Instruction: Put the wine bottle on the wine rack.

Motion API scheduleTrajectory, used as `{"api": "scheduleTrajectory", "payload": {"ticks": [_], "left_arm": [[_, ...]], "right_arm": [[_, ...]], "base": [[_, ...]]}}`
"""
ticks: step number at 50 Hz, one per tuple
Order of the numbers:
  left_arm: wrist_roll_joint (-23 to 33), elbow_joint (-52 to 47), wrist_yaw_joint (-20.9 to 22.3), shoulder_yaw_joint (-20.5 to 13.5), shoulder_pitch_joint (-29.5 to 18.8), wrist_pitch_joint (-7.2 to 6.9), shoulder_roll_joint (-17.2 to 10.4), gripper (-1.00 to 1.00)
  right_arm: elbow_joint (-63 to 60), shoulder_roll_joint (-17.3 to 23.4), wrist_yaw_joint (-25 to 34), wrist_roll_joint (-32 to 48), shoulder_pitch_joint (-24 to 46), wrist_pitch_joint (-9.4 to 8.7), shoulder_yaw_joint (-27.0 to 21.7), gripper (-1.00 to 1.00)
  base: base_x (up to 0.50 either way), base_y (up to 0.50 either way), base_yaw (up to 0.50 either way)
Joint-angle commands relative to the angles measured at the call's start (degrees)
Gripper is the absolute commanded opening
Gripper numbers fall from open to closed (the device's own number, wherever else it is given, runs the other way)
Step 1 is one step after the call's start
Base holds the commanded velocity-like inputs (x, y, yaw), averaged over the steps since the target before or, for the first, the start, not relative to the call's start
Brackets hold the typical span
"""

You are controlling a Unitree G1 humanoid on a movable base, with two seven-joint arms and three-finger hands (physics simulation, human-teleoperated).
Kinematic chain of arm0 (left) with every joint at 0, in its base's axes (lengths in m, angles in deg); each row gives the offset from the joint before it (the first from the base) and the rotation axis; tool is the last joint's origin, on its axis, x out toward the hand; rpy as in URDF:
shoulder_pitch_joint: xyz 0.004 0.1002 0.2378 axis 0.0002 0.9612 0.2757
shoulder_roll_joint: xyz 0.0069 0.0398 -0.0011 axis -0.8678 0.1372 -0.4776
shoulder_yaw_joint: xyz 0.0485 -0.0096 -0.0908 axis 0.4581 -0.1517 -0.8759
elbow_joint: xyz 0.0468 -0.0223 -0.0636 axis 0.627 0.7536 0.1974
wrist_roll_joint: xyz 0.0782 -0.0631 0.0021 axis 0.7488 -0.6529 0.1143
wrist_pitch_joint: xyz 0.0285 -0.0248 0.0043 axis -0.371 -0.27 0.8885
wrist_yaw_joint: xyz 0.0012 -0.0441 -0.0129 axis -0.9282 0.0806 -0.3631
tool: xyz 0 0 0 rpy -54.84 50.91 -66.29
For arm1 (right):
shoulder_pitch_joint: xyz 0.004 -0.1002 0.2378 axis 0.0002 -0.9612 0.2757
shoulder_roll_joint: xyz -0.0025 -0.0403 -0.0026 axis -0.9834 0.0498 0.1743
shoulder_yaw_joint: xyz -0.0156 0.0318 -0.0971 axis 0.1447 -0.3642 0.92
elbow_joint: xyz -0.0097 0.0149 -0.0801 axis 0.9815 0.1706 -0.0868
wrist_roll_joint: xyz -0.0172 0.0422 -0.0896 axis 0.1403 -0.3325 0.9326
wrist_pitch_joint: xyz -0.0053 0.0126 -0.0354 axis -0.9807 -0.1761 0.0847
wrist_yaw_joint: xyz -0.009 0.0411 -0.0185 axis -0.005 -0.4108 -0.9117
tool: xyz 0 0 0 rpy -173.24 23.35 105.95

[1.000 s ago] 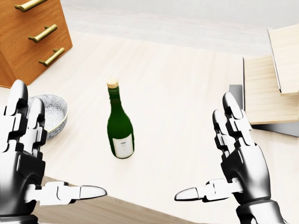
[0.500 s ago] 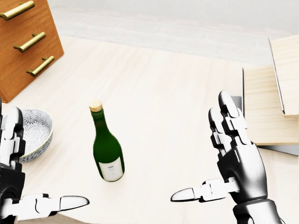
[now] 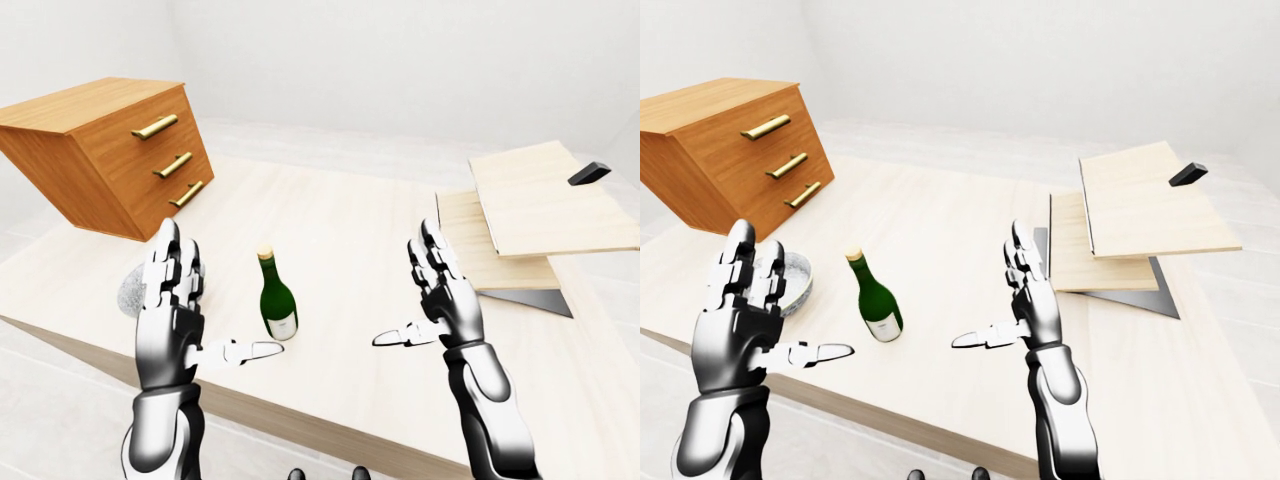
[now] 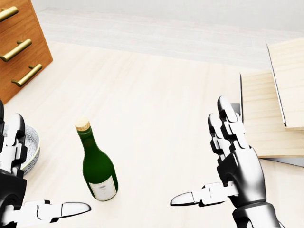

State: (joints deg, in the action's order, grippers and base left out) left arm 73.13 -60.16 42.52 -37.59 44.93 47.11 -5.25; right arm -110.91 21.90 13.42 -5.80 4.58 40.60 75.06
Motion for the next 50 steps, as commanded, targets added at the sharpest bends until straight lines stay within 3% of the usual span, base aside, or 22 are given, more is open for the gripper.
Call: {"api": "scheduleTrajectory", "payload": {"ticks": [1, 12, 17, 27, 42, 50], "left_arm": [[-0.3, -4.1, 0.0, -0.2, 0.6, 0.0, -0.3, 1.0], [-0.3, -4.5, 0.8, -0.8, 2.3, 0.0, 0.4, 1.0], [-0.9, -6.9, 1.9, -1.8, 5.4, 0.0, 0.9, 1.0], [-5.0, -8.2, 6.3, -8.2, 12.3, 0.0, 4.6, 1.0], [-6.6, -6.3, 12.0, -13.8, 13.7, 0.0, 9.0, 1.0], [-9.7, -8.8, 15.6, -19.9, 14.9, 0.0, 11.6, 1.0]], "right_arm": [[-0.7, -0.5, -1.5, 0.9, 0.1, 0.0, 1.4, 1.0], [-0.1, -1.5, -3.4, 2.9, 4.7, 0.0, 6.0, 1.0], [-3.3, -2.5, -4.9, 4.6, 5.8, 0.0, 9.8, 1.0], [-1.9, -4.6, -7.5, 7.0, 7.9, 0.0, 15.2, 1.0], [0.2, -8.6, -11.5, 8.9, 13.8, 0.0, 18.4, 1.0], [4.2, -10.1, -12.7, 10.1, 14.3, 0.0, 20.6, 1.0]], "base": [[0.0, 0.0, 0.0], [0.0, 0.0, 0.0], [0.0, 0.0, 0.0], [0.0, 0.0, 0.0], [0.0, 0.0, 0.0], [0.0, 0.0, 0.0]]}}
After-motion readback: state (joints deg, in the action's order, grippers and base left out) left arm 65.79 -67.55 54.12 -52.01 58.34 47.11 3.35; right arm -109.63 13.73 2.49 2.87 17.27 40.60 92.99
